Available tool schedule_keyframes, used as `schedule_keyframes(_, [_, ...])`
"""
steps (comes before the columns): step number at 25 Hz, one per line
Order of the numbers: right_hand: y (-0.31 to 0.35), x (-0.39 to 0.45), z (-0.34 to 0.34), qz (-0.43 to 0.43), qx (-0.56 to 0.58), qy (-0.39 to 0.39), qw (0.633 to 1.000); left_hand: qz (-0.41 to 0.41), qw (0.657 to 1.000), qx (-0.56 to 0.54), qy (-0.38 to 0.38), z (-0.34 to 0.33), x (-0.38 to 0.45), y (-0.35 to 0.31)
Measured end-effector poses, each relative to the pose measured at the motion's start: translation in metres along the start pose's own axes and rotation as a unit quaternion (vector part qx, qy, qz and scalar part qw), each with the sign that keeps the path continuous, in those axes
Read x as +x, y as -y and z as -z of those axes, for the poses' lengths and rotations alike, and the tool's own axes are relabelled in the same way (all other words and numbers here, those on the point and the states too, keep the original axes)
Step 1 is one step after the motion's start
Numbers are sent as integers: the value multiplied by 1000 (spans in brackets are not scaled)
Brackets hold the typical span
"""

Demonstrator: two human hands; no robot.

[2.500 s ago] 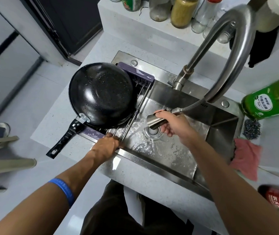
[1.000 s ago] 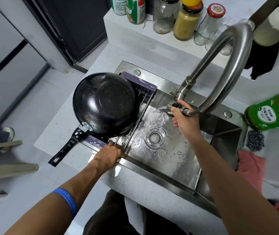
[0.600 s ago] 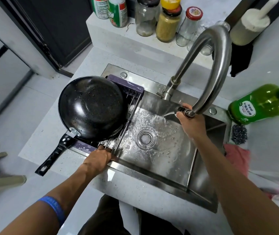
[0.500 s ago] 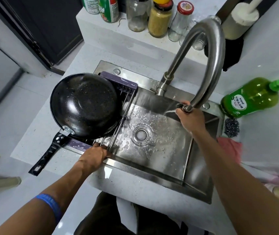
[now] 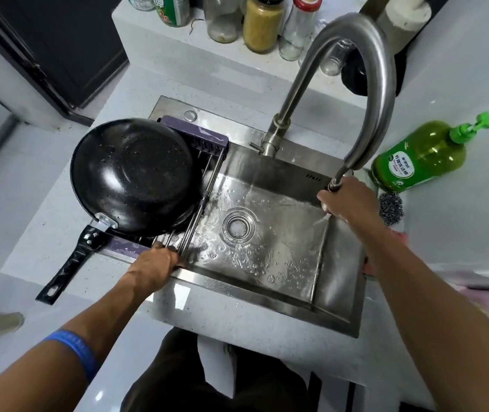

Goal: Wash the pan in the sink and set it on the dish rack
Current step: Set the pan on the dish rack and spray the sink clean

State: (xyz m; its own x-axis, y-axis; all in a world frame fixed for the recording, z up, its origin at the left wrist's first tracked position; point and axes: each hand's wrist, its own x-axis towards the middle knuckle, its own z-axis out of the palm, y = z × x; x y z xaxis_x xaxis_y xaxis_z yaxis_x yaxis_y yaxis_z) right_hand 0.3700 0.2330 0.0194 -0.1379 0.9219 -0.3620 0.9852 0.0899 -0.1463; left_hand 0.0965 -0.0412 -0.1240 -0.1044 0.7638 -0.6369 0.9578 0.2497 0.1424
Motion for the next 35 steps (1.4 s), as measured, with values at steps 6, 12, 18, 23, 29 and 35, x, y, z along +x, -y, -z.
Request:
schedule_keyframes(6, [8,-6,-12,18,45,116,992,8,1000,-15,-4,4,-5,-4])
schedule_keyframes(12, [37,-24,-44,-7,300,152,942,1,1000,-9,-21,4,-7,-4])
schedule_keyframes(18, [46,-24,-52,13,359,148,922,2,1000,-7,-25,4,-6,-5])
schedule_keyframes(23, [47,-17,-57,3,359,141,923,5,1000,-13,-19,-1,-5,-3])
schedule_keyframes(29, [44,-12,-63,13,382,158,911,9,999,-27,-20,-5,0,0])
schedule_keyframes(35, [40,-9,-62,37,387,164,907,14,999,-37,-26,-9,1,1])
